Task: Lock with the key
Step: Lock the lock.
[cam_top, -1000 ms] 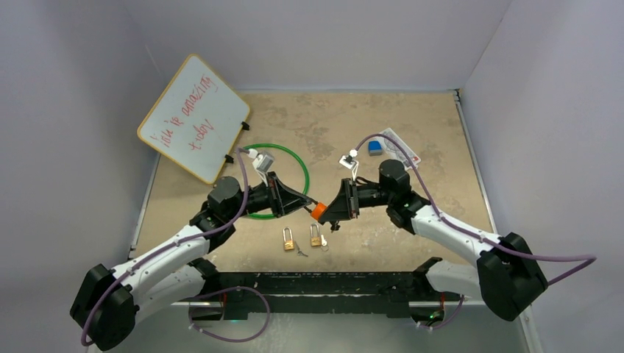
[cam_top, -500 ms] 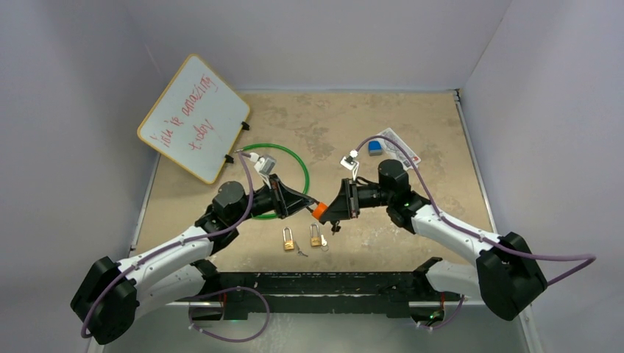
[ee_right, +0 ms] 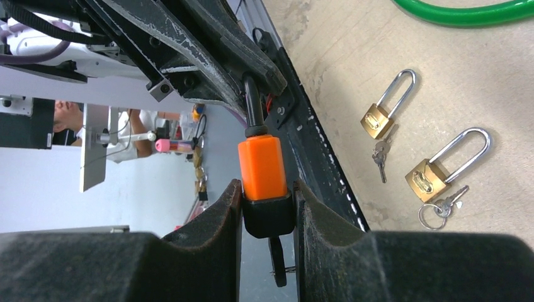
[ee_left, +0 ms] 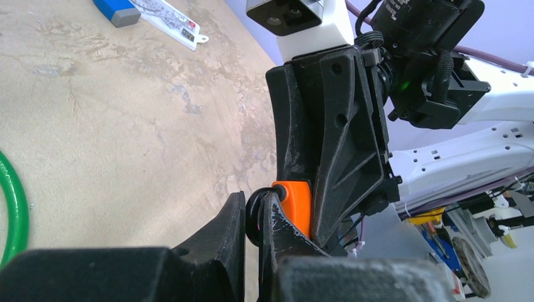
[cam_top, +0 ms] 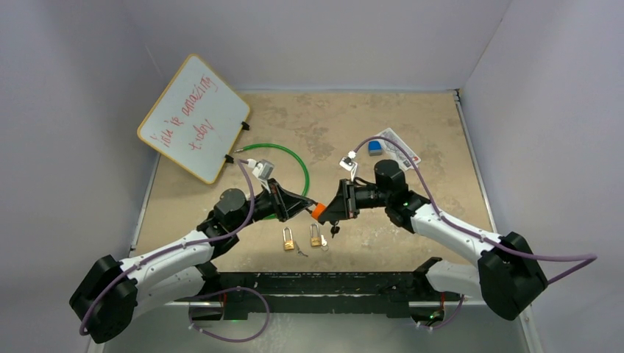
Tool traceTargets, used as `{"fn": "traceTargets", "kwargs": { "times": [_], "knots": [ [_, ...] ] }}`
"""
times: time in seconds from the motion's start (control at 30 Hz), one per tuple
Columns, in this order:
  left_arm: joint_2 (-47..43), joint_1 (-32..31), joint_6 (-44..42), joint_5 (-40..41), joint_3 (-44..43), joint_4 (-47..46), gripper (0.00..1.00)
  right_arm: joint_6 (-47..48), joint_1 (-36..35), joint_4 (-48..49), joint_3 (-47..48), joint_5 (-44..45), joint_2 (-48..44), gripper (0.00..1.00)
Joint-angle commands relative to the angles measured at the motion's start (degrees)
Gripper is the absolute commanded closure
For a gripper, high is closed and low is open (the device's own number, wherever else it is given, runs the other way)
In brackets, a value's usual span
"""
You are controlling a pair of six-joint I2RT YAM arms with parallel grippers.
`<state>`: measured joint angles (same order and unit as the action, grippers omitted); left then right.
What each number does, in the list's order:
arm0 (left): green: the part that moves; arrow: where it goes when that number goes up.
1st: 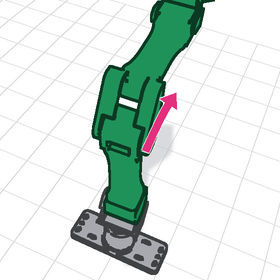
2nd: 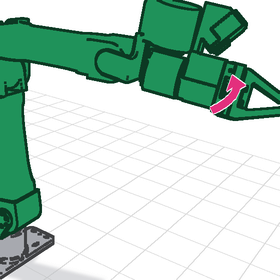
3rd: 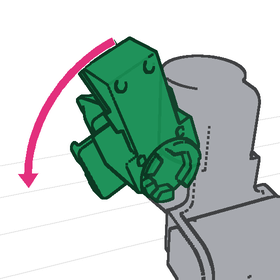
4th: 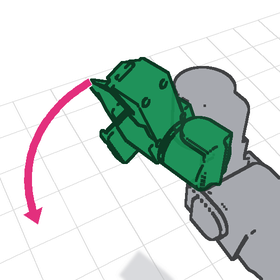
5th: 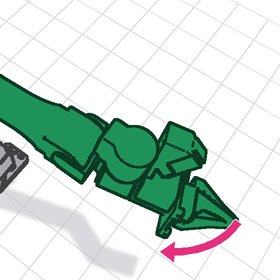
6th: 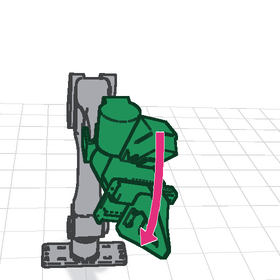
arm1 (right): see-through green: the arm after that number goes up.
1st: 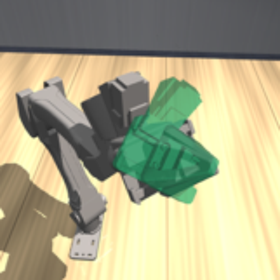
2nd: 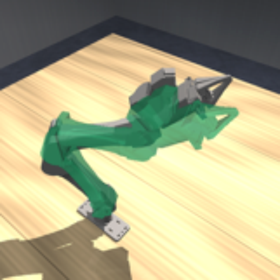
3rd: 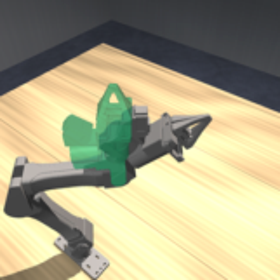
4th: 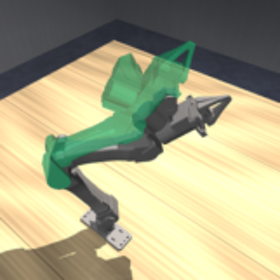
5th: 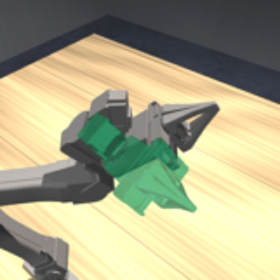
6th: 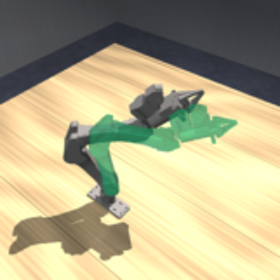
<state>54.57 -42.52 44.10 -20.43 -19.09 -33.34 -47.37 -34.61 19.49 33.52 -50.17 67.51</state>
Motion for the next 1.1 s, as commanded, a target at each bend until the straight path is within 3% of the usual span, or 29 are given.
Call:
{"fn": "traceTargets", "kwargs": {
  "times": [0.0,0.53,0.77,1.07],
  "knots": [
    [0.7,-5.6,4.1,-7.3,2.6,-5.5,1.0,-0.8,-0.7,10.3,6.3,10.6,0.7,1.0],
    [4.2,-10.6,4.2,-6.2,1.3,-9.6,1.0,-1.3,-1.5,5.3,7.2,18.3,1.2,1.0],
    [3.2,-11.6,4.2,-4.8,1.5,-9.3,1.0,-6.9,-1.5,14.4,6.2,14.8,3.5,1.0],
    [4.4,-12.4,6.1,-4.3,3.1,-14.3,1.0,-6.2,-1.5,13.0,7.0,15.4,4.9,1.0]
  ]
}}
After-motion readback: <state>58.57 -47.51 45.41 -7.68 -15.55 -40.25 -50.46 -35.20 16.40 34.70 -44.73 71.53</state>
